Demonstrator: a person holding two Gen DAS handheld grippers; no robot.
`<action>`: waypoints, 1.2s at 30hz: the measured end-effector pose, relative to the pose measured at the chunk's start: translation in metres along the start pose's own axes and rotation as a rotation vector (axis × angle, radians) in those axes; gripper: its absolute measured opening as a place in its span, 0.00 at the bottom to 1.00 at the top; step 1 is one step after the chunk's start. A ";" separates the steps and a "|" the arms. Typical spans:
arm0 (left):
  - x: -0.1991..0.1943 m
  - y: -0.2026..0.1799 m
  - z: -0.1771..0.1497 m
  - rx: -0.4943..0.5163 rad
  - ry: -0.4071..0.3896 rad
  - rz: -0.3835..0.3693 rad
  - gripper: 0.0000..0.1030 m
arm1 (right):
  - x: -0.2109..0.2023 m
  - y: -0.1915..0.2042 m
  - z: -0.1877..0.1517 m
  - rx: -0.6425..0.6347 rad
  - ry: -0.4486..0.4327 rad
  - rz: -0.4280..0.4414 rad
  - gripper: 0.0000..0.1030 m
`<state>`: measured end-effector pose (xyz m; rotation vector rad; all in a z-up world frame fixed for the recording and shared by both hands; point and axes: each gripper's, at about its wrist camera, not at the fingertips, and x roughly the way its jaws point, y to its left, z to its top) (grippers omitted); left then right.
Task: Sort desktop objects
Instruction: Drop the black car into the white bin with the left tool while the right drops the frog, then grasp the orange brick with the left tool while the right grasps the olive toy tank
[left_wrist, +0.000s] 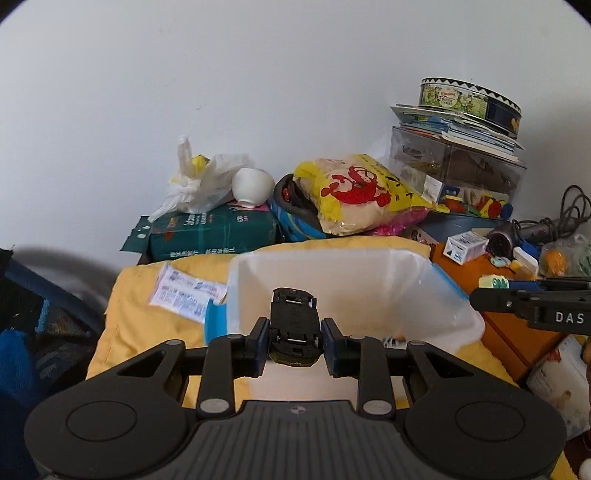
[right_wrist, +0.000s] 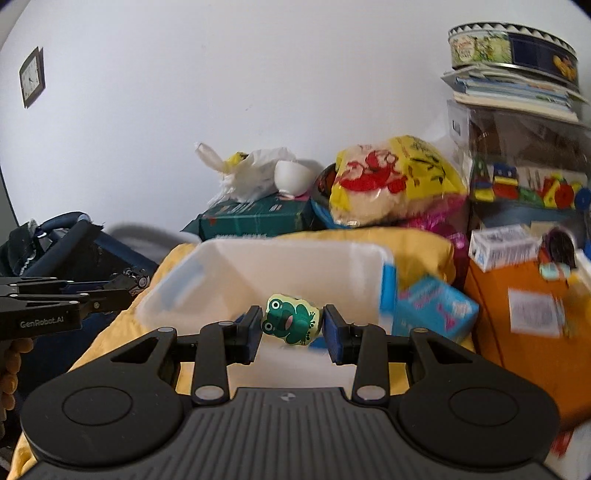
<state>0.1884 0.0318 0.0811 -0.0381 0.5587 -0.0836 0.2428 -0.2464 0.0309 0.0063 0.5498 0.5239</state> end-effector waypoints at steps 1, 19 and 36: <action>0.005 0.000 0.004 -0.002 0.005 0.002 0.32 | 0.005 -0.002 0.005 0.000 0.004 -0.004 0.38; 0.025 0.006 0.004 0.020 0.028 0.075 0.51 | 0.044 -0.003 0.013 -0.033 0.050 -0.046 0.71; -0.071 0.006 -0.148 -0.046 0.100 0.078 0.51 | -0.060 0.078 -0.180 -0.171 0.286 0.168 0.65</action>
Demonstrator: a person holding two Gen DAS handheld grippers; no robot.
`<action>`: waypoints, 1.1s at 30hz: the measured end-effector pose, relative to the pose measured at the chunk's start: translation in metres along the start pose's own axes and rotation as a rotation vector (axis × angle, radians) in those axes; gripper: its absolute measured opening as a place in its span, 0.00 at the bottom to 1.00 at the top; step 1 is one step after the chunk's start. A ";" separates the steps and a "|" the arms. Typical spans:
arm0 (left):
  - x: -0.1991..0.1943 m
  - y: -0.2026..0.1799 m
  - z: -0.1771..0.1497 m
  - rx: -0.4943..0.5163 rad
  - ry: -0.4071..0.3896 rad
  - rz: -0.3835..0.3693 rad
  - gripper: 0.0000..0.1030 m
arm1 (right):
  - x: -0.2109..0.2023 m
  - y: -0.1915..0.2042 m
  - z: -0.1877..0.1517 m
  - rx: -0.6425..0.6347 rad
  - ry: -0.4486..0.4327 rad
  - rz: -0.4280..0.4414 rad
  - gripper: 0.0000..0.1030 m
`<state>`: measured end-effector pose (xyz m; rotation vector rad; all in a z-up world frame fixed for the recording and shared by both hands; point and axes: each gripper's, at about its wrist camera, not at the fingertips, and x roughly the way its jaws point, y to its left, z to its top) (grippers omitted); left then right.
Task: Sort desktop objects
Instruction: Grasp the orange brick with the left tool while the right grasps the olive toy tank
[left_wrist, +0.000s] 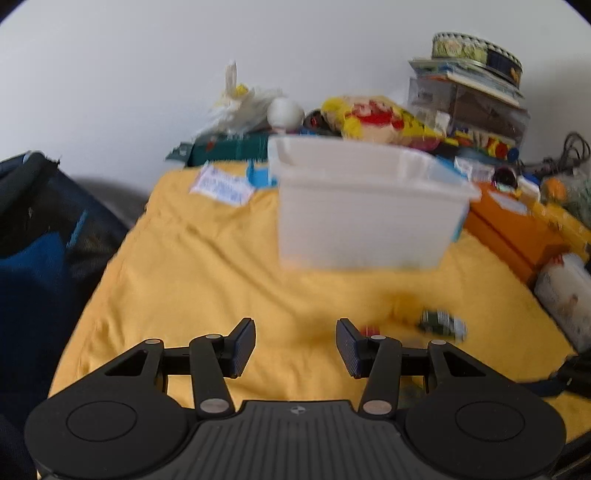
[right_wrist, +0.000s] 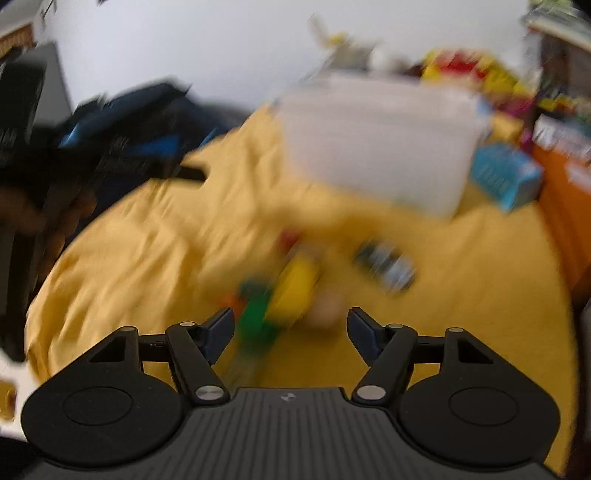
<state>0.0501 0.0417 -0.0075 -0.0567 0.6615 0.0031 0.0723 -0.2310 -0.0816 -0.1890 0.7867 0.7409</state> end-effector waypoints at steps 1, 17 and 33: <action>-0.001 -0.002 -0.007 0.011 0.005 0.003 0.51 | 0.005 0.008 -0.008 -0.009 0.019 0.007 0.63; 0.013 -0.058 -0.057 0.130 0.122 -0.141 0.51 | 0.007 -0.035 -0.020 0.102 0.054 -0.124 0.25; 0.035 -0.062 -0.062 0.125 0.169 -0.143 0.36 | 0.012 -0.036 -0.026 0.080 0.071 -0.149 0.41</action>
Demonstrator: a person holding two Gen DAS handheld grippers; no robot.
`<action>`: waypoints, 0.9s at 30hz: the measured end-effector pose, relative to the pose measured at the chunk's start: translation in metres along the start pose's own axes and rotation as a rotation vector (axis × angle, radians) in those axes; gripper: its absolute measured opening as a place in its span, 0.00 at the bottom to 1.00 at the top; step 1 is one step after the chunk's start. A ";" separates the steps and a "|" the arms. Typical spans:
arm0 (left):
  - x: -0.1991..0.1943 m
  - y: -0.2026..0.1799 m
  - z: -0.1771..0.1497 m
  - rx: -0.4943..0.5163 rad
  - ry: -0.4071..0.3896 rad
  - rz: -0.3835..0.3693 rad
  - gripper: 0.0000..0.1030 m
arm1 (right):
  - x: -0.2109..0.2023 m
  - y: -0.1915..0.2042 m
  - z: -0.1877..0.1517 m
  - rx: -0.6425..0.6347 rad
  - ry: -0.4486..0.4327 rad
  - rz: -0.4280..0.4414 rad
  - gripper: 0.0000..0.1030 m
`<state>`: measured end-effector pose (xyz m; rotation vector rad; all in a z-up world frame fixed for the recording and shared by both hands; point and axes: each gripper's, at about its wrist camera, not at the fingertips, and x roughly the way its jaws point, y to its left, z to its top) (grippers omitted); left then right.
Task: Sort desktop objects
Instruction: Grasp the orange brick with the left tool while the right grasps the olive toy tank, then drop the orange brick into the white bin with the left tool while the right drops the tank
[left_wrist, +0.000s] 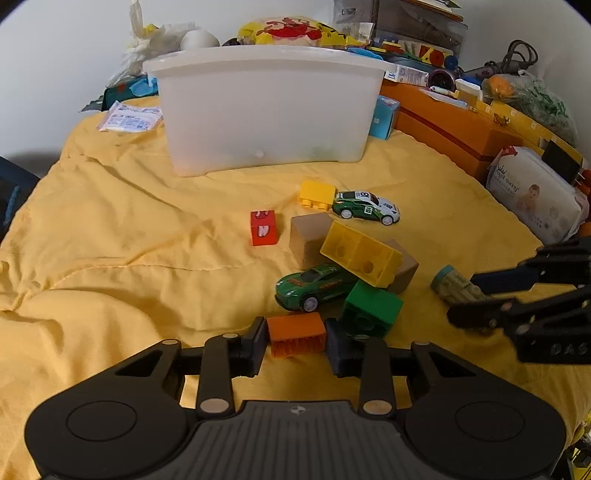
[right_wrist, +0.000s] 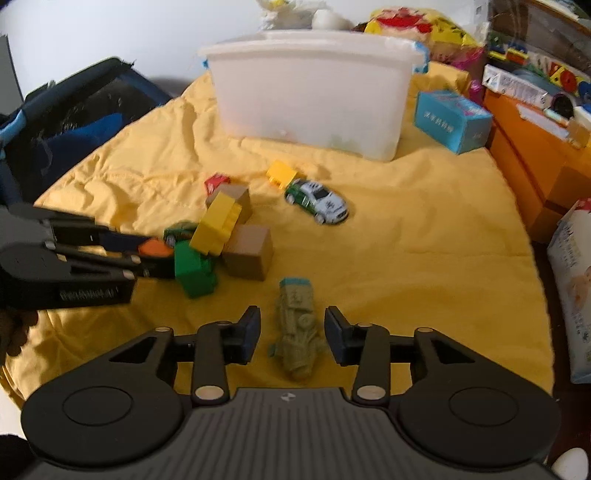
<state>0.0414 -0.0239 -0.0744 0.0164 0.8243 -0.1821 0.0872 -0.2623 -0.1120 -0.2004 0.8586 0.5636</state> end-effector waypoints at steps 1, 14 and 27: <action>-0.002 0.002 0.000 -0.010 0.000 0.000 0.36 | 0.003 0.000 -0.001 -0.002 0.008 -0.001 0.39; -0.039 0.037 0.054 -0.076 -0.138 0.046 0.36 | -0.014 -0.026 0.029 0.088 -0.095 -0.010 0.32; -0.039 0.060 0.174 -0.056 -0.259 0.060 0.36 | -0.035 -0.050 0.163 0.104 -0.334 0.011 0.32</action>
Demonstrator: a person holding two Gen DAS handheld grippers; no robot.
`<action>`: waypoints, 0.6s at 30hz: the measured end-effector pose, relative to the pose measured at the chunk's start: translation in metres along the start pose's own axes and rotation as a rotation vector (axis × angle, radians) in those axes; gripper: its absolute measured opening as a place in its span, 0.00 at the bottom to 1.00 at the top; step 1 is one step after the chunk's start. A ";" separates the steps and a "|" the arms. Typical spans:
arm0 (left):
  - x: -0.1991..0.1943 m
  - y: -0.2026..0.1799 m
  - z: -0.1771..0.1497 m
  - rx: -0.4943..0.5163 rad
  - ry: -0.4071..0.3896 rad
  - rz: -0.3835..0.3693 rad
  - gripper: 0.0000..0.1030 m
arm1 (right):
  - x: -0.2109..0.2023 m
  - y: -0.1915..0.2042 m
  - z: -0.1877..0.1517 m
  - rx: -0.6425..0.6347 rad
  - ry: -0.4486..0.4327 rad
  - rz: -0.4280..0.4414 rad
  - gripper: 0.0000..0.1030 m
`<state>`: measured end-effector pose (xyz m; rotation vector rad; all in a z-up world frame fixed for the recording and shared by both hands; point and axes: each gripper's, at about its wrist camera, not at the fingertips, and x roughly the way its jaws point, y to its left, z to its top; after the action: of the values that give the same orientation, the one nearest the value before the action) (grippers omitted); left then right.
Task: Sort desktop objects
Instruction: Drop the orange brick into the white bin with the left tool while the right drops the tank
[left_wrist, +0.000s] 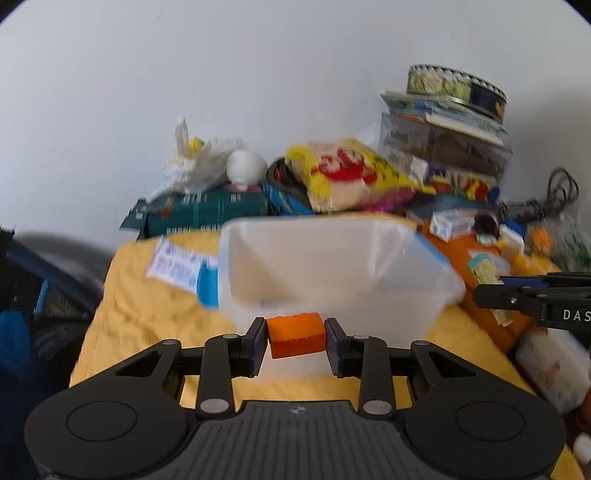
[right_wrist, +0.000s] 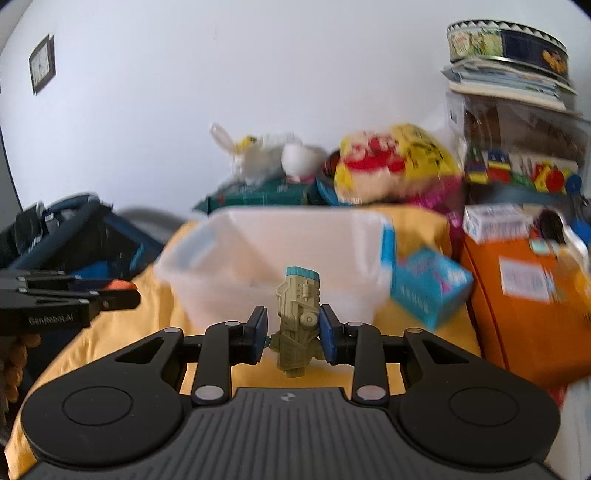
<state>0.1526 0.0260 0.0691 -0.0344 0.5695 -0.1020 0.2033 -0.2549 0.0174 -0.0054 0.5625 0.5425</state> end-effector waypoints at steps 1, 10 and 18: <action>0.005 -0.001 0.008 0.013 -0.006 0.001 0.36 | 0.005 -0.001 0.010 0.003 -0.005 0.005 0.32; 0.043 0.001 0.051 0.012 0.002 0.006 0.36 | 0.051 -0.009 0.055 -0.014 0.024 -0.015 0.32; 0.071 0.003 0.068 0.002 0.036 0.025 0.47 | 0.080 -0.020 0.057 0.040 0.094 -0.036 0.40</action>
<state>0.2491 0.0221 0.0880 -0.0233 0.6056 -0.0789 0.2986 -0.2240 0.0219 -0.0035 0.6640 0.4975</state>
